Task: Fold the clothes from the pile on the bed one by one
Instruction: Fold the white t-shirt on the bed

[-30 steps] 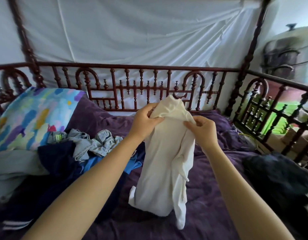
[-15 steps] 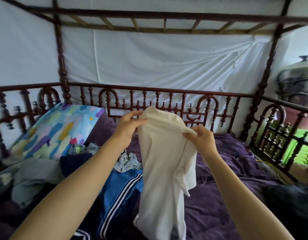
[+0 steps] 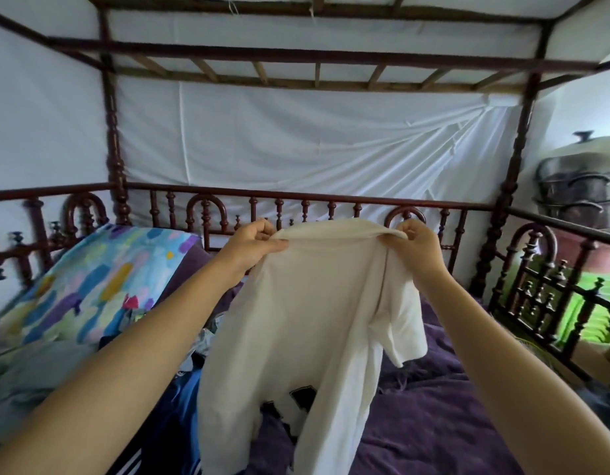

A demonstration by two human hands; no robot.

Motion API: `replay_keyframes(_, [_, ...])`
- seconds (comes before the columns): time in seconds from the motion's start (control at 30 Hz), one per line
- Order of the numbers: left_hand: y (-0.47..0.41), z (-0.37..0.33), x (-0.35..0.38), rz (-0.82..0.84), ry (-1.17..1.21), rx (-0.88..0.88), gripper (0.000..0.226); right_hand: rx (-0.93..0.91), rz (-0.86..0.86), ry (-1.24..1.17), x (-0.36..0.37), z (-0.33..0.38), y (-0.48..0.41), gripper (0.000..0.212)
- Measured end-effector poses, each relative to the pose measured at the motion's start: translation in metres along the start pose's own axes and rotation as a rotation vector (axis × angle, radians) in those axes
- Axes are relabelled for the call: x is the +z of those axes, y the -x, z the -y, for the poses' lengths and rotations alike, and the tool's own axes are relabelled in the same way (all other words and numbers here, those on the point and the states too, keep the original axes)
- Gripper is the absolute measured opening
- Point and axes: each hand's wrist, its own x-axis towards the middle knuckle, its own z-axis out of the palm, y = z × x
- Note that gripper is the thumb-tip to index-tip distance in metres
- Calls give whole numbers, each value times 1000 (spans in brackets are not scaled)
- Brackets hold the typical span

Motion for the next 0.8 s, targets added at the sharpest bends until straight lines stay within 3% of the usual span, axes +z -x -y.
replay_keyframes(0.2, [-15, 11, 12, 29, -37, -4, 21, -13, -17, 14, -5, -9, -19, 35])
replay_keyframes(0.47, [-17, 46, 49, -94, -161, 12, 21, 169, -7, 146, 3, -93, -2, 31])
replay_keyframes(0.6, [-9, 66, 69, -21, -304, 133, 15, 304, 249, 219, 16, -123, 18, 22])
replay_keyframes(0.7, [-3, 77, 71, 92, -309, 176, 21, 467, 550, 130, 22, -129, 34, 30])
replay_keyframes(0.8, [1, 86, 66, 234, -320, 161, 33, 484, 676, 104, 36, -131, 50, 37])
